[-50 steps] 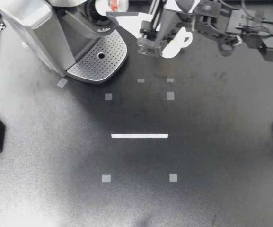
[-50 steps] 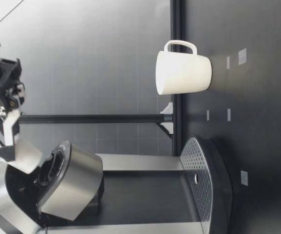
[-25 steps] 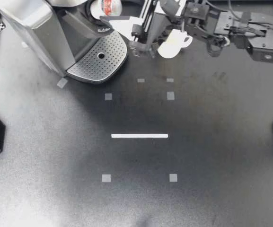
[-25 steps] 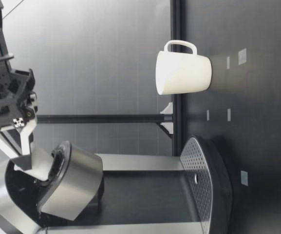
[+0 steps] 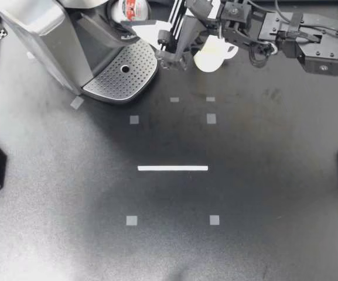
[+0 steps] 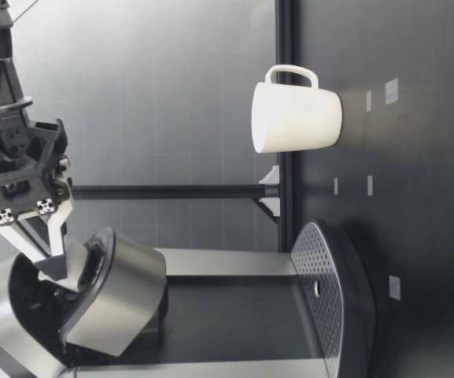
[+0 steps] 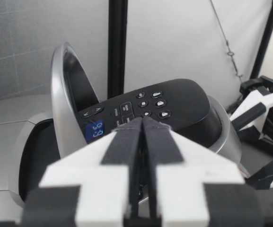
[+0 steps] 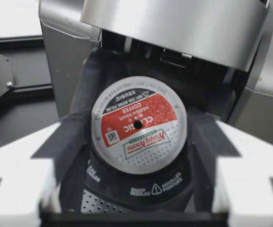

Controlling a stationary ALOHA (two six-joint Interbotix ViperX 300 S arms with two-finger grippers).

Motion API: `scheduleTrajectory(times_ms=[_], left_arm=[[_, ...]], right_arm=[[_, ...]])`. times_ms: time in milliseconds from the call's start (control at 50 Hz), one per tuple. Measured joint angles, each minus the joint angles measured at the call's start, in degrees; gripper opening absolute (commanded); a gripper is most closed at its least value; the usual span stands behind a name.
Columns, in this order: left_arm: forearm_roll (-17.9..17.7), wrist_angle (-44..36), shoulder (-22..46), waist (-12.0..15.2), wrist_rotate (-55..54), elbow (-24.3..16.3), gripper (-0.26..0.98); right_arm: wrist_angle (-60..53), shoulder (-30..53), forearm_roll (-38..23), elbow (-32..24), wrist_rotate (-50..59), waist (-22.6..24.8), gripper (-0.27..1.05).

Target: Place the coffee capsule inside the capsule container, then place the cup onto the center of the cup tray.

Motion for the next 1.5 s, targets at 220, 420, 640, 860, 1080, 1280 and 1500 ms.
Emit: scheduleTrajectory(times_ms=[220, 420, 640, 860, 1080, 1280, 1500], left_arm=[[0.0, 0.0, 0.0, 0.0, 0.0, 0.0, 0.09], [0.0, 0.0, 0.0, 0.0, 0.0, 0.1, 0.09], [0.2, 2.5, -0.6, 0.0, 0.1, 0.3, 0.09], [3.3, 10.8, -3.5, 0.0, 0.0, 0.5, 0.09], [6.1, 15.3, -1.8, 0.5, -0.1, 0.7, 0.09], [6.2, 15.4, 0.8, 2.9, -0.4, 0.7, 0.09], [6.2, 13.5, 4.7, 4.8, -1.1, 0.7, 0.09]], right_arm=[[-0.2, 0.8, -0.1, -0.5, -1.1, -0.1, 0.8], [-0.2, 0.8, -0.1, -0.5, -1.1, -0.1, 0.8], [-0.4, -3.2, -0.1, 1.9, -0.9, 0.2, 0.8], [-1.1, -11.6, 0.8, 9.1, 0.3, 3.7, 0.79], [-4.8, -19.2, 1.0, 17.1, 4.2, 7.2, 0.7], [-12.8, -24.5, 1.1, 24.4, 8.4, 7.4, 0.49], [-17.8, -27.6, 1.1, 28.1, 9.1, 7.5, 0.41]])
